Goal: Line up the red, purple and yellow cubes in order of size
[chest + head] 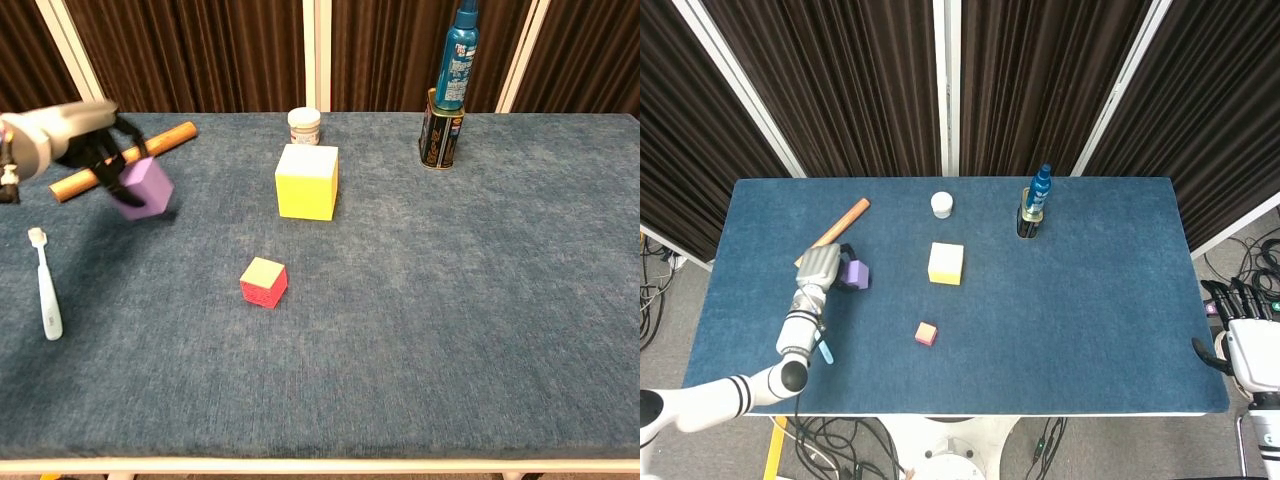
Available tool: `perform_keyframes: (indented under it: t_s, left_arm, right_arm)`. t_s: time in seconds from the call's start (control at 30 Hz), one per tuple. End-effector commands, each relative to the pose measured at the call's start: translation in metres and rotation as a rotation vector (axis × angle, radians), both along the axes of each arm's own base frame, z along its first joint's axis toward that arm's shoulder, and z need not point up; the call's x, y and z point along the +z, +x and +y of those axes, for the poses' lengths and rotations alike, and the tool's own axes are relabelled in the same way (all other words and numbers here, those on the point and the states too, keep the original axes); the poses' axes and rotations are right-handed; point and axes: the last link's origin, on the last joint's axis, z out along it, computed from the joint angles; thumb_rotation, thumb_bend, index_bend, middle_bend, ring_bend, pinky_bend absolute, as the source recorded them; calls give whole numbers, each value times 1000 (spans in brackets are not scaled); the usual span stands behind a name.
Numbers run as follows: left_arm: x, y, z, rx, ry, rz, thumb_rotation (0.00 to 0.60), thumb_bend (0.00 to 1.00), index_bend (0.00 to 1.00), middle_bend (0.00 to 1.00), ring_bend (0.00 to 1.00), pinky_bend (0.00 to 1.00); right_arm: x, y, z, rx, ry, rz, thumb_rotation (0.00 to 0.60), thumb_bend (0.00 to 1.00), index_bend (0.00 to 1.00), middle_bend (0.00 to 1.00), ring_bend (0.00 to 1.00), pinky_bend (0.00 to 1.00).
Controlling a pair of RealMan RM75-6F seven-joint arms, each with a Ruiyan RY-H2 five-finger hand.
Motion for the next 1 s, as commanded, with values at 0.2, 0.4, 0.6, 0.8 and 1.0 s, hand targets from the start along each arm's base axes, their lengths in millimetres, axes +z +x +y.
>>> perform_keyframes:
  t_s: [0.2, 0.4, 0.6, 0.8, 1.0]
  left_arm:
    - [-10, 45, 38, -161, -15, 41, 600, 92, 518, 947, 986, 1000]
    - [-30, 65, 52, -178, -52, 38, 600, 93, 518, 950, 987, 1000]
    - [-50, 72, 55, -113, -102, 27, 600, 94, 518, 952, 988, 1000]
    - [-58, 81, 51, -29, -136, -63, 600, 93, 518, 952, 988, 1000]
    - [-60, 92, 48, 15, -123, -103, 600, 90, 518, 952, 988, 1000]
  right_arm:
    - [4, 1, 4, -3, -11, 6, 600, 172, 105, 136, 20, 91]
    - [6, 0, 6, -12, -19, 9, 600, 171, 105, 136, 20, 91]
    - [8, -1, 7, -23, -24, 11, 600, 173, 105, 137, 20, 91]
    - [9, -3, 6, -30, -21, 10, 600, 172, 105, 138, 20, 91]
    - [8, -4, 5, -32, -16, 5, 600, 172, 105, 139, 20, 91]
